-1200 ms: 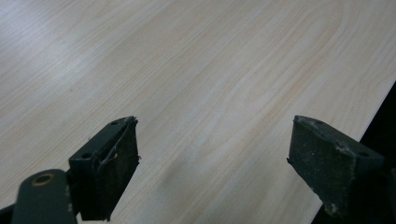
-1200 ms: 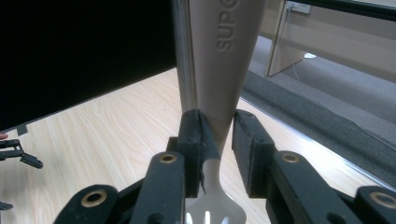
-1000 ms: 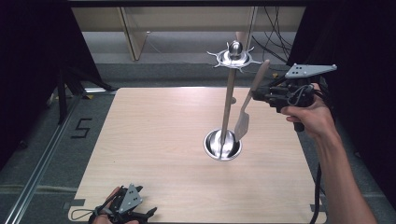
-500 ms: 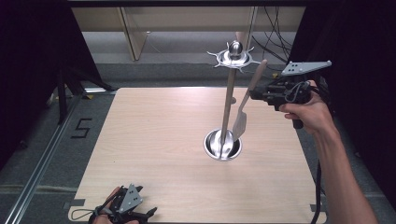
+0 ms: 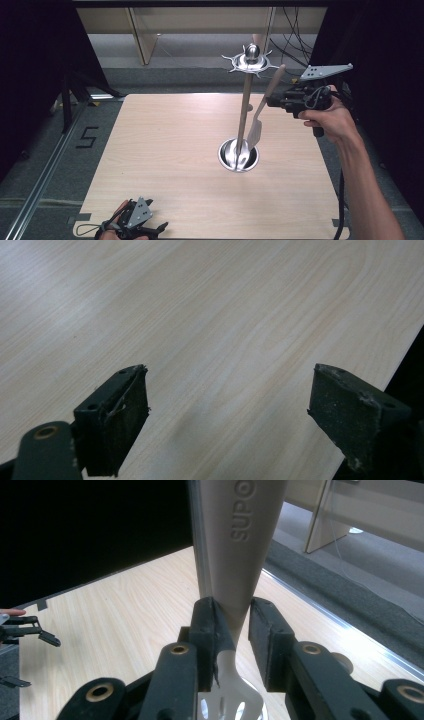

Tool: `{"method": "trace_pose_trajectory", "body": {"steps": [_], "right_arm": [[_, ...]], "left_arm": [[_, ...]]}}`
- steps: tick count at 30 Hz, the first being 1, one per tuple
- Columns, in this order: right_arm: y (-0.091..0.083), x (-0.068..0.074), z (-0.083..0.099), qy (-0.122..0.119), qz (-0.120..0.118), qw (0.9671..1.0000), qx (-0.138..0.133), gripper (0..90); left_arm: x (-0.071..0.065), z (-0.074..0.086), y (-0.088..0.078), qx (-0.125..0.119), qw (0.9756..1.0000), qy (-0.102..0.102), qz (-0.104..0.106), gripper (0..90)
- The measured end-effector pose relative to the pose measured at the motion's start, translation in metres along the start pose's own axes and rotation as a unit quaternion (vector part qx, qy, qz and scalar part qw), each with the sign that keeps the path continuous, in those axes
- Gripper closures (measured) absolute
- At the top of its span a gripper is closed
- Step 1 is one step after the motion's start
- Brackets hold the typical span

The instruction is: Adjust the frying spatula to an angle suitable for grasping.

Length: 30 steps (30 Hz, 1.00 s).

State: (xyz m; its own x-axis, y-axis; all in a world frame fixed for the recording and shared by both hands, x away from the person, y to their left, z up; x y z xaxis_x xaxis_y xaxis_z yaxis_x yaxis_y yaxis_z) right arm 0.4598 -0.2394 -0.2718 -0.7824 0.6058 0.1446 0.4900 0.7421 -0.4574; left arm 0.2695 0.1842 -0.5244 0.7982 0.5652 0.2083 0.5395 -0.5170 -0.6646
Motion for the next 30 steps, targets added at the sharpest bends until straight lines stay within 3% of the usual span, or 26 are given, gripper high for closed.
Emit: {"method": "trace_pose_trajectory", "body": {"steps": [8,22,27,28,30], "right_arm": [[-0.003,0.001,0.002,-0.004,0.02,0.9998,-0.004,73.6],[-0.006,-0.001,0.007,-0.005,0.024,0.9997,0.003,70.9],[-0.007,0.001,0.009,-0.001,0.028,0.9996,-0.006,65.8],[-0.008,0.001,0.01,-0.006,0.03,0.9995,0.002,62.8],[-0.007,0.003,0.011,0.002,0.035,0.9994,-0.007,57.7]], "left_arm": [[0.001,0.0,-0.001,0.001,1.0,0.003,-0.005,15.2],[0.001,-0.001,-0.001,0.001,1.0,0.004,-0.005,15.2],[0.001,-0.001,-0.001,0.0,1.0,0.007,-0.005,15.2],[0.001,-0.001,-0.001,-0.001,1.0,0.002,-0.004,15.2],[0.001,-0.001,-0.001,0.001,1.0,0.005,-0.006,15.2]]}}
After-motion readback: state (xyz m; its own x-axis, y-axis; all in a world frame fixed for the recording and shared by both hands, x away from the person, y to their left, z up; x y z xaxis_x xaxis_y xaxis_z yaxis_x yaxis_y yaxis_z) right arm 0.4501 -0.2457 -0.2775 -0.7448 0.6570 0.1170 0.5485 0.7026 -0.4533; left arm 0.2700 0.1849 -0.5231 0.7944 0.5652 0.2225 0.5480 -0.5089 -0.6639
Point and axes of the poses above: each handheld gripper's, and its own axes: y roughly forward along the jaws, z roughly out of its underside, x roughly to its left, the point moved 3 cm from there along y, roughly forward along the jaws, and after that the axes turned 7 degrees about y, right-handed, at the moved point
